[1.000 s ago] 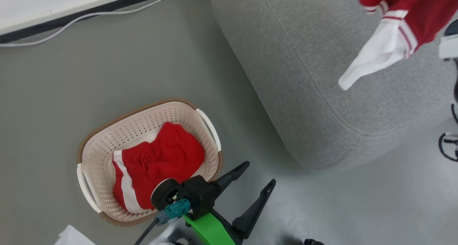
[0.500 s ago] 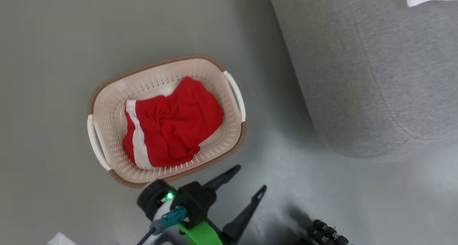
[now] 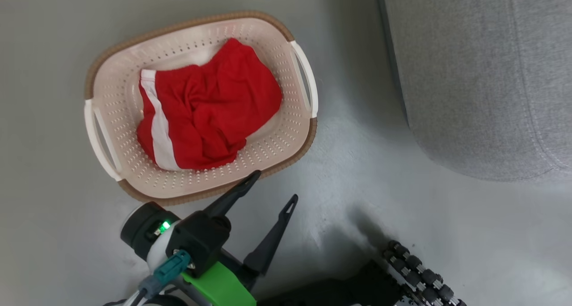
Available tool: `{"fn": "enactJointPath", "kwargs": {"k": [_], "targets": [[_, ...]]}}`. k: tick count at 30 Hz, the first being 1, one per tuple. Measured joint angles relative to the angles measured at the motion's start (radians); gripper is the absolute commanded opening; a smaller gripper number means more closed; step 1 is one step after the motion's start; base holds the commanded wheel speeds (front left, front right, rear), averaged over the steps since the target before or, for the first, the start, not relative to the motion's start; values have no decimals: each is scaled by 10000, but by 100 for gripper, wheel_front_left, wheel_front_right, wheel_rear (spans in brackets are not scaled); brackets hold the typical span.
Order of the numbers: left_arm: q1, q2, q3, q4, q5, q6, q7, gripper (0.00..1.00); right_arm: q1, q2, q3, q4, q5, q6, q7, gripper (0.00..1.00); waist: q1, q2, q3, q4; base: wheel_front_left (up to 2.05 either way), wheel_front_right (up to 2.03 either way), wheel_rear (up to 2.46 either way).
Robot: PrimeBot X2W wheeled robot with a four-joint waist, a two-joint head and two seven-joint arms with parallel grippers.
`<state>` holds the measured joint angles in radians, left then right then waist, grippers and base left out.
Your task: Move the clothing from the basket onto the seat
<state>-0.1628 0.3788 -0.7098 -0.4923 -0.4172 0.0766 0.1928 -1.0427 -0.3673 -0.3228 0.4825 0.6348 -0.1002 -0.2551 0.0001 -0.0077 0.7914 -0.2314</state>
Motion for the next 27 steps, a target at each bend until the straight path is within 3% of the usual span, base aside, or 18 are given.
{"fn": "enactJointPath", "kwargs": {"k": [7, 9, 12, 16, 20, 27], "targets": [[-12, 276, 224, -12, 81, -2, 82, 100, 22, 786, -151, 938, -529, -84, -10, 2, 2, -1, 791, -270, 0, 0, 0], [-18, 280, 222, -6, 65, -17, 77, 100, 80, 934, -73, 1078, -819, -84, -10, 46, 1, 0, 852, -406, 0, 0, 0], [-158, 278, 224, 46, -12, -65, 71, 100, 81, 840, -69, 1093, -1070, -81, -10, 100, 1, 0, 834, -534, 0, 0, 0], [-539, 207, 301, 138, -117, -251, -188, 100, 81, 825, 255, 1074, -1563, 127, -10, 100, 0, 0, 628, -566, 0, 0, 0], [-694, 6, 525, 397, -374, -339, -531, 100, 213, 1106, 483, 826, -1632, 660, -10, 100, 0, -1, 321, -603, 0, 0, 0], [-946, -339, 1256, 1141, -819, -412, -1444, 100, 1768, 1045, 943, -46, -2602, 1430, -10, 100, -1, 0, -441, -656, 0, 0, 0]]}}
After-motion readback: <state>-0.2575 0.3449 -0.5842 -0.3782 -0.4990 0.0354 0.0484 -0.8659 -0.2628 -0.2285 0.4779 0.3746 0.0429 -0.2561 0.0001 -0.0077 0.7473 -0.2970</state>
